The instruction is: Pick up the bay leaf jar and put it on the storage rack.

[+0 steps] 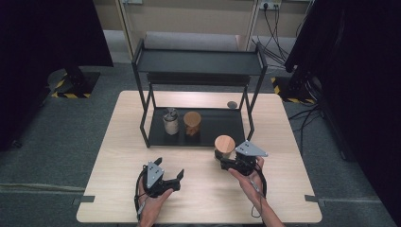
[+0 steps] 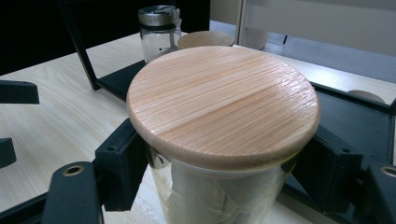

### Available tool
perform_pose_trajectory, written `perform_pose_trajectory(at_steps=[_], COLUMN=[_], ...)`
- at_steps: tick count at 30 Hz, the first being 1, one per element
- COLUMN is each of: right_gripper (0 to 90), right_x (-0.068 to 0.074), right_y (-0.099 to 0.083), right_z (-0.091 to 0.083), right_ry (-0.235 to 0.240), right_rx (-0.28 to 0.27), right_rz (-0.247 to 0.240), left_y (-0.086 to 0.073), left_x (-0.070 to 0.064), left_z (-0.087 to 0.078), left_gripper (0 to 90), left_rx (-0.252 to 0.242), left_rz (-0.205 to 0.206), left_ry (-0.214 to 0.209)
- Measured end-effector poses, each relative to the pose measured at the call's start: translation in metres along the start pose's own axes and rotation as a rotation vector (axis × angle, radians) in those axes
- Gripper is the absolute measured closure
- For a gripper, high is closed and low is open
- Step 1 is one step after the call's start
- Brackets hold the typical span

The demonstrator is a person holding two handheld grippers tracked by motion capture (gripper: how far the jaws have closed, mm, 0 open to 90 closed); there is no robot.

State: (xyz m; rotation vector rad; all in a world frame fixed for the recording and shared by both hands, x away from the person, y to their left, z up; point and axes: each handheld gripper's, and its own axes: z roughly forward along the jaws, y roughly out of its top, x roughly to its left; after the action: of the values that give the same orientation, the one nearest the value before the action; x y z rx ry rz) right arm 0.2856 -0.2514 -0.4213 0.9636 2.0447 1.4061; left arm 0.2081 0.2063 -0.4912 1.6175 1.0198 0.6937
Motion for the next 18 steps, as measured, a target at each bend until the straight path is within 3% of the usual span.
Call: perform_pose_trajectory(at_steps=[18], right_gripper=[25.8], right_x=[-0.0029], right_y=[0.0096], right_z=[0.0101], right_ry=[0.003], right_rx=[-0.011], right_rz=[-0.004], left_y=[-0.0001], left_x=[-0.0001], left_z=[-0.0001], left_gripper=[4.6], left_rx=[-0.001], left_rz=[0.001], left_ry=[0.000])
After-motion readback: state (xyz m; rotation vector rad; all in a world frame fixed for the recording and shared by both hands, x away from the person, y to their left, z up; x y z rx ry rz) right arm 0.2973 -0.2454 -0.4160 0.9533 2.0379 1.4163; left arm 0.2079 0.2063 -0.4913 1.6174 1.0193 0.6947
